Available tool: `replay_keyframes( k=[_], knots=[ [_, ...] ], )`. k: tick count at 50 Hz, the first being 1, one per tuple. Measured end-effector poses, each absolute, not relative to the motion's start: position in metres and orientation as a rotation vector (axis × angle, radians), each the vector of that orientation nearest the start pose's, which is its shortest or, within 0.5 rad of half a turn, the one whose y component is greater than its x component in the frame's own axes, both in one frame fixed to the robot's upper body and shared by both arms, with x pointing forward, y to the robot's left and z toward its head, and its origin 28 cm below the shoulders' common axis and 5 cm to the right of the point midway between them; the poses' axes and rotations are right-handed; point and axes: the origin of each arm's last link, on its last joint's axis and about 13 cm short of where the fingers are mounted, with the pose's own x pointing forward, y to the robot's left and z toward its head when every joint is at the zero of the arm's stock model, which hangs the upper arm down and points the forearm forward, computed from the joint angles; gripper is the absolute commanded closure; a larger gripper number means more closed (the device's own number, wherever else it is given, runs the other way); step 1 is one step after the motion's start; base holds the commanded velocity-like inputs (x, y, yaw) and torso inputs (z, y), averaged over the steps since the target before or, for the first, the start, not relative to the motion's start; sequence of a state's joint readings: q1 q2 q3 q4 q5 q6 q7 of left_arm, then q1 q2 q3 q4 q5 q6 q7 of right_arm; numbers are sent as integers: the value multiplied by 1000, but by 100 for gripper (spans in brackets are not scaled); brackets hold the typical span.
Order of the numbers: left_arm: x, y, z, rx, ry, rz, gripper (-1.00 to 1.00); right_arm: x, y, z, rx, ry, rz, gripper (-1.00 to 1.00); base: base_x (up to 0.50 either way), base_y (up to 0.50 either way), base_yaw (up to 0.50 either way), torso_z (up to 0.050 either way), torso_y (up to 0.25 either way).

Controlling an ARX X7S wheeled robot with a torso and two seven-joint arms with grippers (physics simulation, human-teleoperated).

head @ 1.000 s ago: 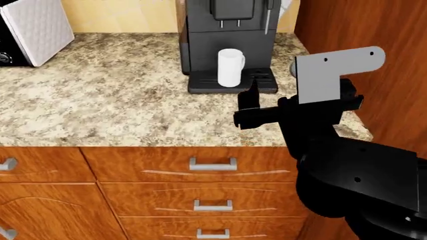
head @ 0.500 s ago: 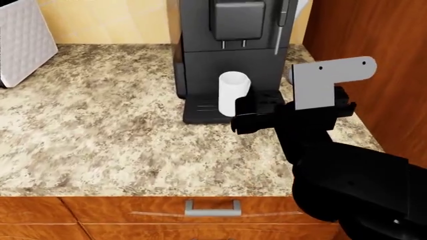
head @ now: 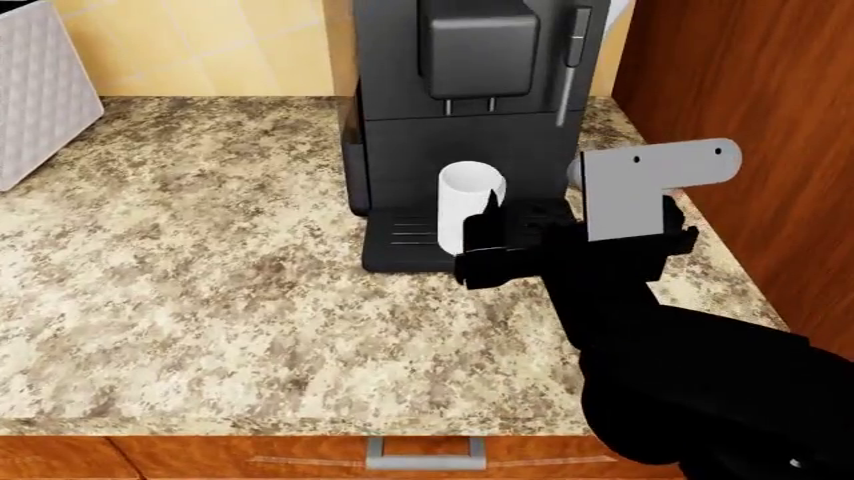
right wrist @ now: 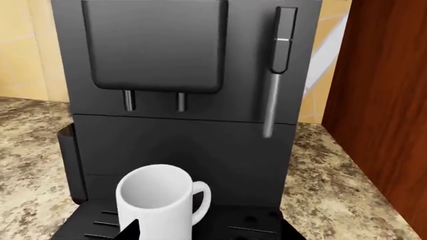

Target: Pick the mug from under the coffee machine dispenser and place it on the counter.

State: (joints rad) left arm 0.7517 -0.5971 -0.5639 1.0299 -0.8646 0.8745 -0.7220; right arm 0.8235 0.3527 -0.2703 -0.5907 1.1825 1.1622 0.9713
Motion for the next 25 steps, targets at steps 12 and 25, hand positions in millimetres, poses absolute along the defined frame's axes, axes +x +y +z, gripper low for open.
replay_keyframes(
  k=[12,25],
  knots=[
    [50,297,234,-593,-1071,396,-100,232,-59,231,-32,43,142,-100,0,0,0,0,0],
    [50,297,234,-594,-1072,398,-100,235,-50,224,-18,63,184,-100,0,0,0,0,0]
  ],
)
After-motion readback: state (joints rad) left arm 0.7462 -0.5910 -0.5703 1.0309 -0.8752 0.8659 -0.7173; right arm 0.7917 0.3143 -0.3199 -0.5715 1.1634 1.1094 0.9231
